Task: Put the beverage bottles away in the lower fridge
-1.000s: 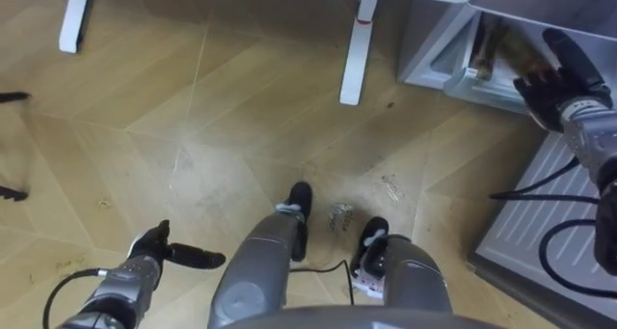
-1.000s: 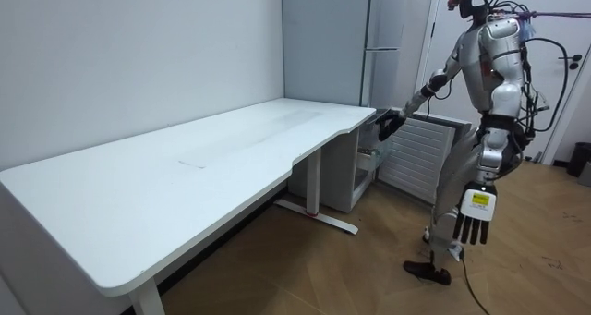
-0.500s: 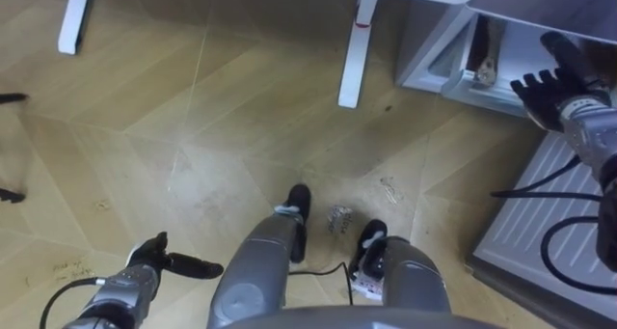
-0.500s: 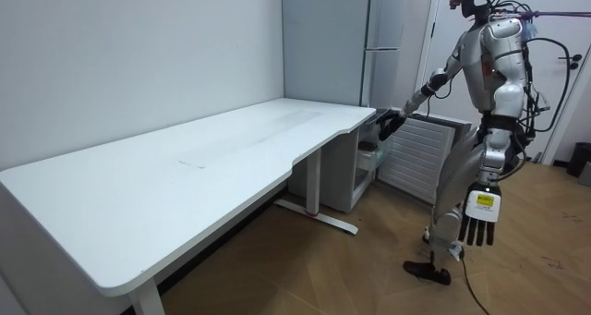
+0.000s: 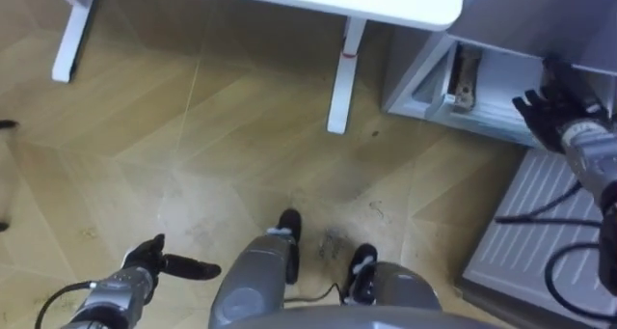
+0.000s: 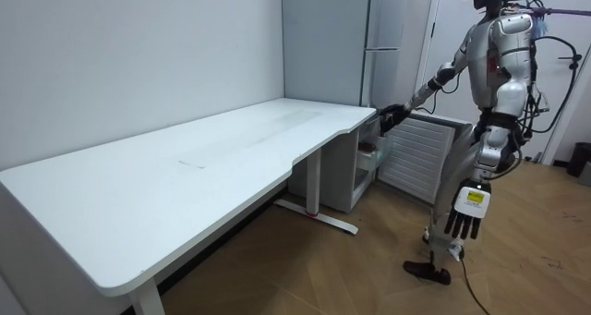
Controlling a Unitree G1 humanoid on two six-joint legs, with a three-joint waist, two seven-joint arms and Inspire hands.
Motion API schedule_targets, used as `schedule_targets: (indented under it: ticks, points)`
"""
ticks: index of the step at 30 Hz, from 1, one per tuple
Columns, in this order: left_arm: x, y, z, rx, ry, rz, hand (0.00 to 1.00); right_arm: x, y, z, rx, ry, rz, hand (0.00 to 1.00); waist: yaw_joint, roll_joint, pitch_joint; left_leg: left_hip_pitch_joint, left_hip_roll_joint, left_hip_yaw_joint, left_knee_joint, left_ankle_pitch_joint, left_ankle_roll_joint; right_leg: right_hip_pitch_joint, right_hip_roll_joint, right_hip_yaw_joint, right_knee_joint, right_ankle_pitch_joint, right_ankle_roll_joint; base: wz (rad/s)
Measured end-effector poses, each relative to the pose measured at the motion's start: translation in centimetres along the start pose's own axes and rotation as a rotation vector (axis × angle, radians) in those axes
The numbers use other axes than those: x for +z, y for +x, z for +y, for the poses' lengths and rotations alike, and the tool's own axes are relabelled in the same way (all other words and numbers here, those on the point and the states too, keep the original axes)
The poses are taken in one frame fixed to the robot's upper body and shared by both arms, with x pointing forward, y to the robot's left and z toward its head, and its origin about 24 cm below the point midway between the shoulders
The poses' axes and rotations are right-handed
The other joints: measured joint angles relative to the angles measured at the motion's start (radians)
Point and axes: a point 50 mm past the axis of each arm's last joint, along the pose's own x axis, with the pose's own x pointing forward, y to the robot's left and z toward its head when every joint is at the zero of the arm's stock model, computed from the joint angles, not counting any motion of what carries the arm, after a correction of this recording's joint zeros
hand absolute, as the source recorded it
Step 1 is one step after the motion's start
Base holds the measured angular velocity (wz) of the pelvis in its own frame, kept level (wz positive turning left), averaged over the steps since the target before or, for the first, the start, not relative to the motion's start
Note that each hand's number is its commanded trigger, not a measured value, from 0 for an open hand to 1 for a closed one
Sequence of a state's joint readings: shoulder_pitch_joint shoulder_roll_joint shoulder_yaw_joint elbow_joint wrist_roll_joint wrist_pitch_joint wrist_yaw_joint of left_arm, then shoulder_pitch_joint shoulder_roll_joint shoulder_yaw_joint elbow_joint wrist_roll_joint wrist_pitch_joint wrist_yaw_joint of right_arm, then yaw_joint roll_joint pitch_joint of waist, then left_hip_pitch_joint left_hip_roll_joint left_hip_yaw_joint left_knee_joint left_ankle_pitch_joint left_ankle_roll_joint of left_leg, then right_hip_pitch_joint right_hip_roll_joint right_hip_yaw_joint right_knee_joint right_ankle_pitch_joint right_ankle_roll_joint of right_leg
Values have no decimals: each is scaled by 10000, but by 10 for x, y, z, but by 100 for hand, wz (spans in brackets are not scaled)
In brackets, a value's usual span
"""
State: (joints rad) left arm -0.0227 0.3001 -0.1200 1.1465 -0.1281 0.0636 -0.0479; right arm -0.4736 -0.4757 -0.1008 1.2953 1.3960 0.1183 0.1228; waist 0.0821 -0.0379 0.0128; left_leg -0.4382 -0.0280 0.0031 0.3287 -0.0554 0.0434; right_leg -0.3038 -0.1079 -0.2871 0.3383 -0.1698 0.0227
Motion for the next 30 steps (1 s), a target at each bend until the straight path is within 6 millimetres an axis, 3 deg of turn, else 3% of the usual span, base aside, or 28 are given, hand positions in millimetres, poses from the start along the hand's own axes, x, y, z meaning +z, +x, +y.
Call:
schedule_targets:
  ticks: [4, 8, 17, 20, 24, 30]
  points:
    - [2, 0, -1, -27, 0, -76, 0, -4, -8, -30, -375, -154, 3, 0, -42, -5, -49, 824, 13, 168, -495, 7, -10, 726, 73, 173, -522, 110, 83, -15]
    - [0, 0, -6, -147, -45, -121, 0, -9, -18, -59, -962, -583, 180, 0, -66, -10, -59, 1376, 91, 399, -754, -19, -43, 1177, 171, 358, -913, 209, 36, -13]
    - [-18, -4, -5, 69, -324, -109, 0, -61, -55, -133, -2495, -1495, 1692, 0, -327, -63, -54, 2241, 170, 429, -1077, -240, -222, 2181, 341, 375, -1533, 211, -15, -2]
    - [-18, -5, -8, 75, -357, -344, 0, -70, -58, -136, -2568, -1626, 1968, 0, -468, -67, -50, 2268, 170, 436, -1081, -286, -237, 2208, 348, 403, -1550, 177, -13, -2]
    - [-19, -5, -16, 90, -765, -375, 0, -88, -64, -142, -2663, -1755, 2392, 0, -544, -123, 17, 2748, 162, 473, -1104, -478, -250, 2736, 359, 428, -1756, 107, 27, -1]
    - [-23, -6, -18, 67, -835, -328, 0, -99, -68, -146, -2880, -1662, 2611, 0, -560, -168, -13, 3129, 136, 531, -1225, -603, -277, 3114, 354, 495, -1893, 40, 56, -4]
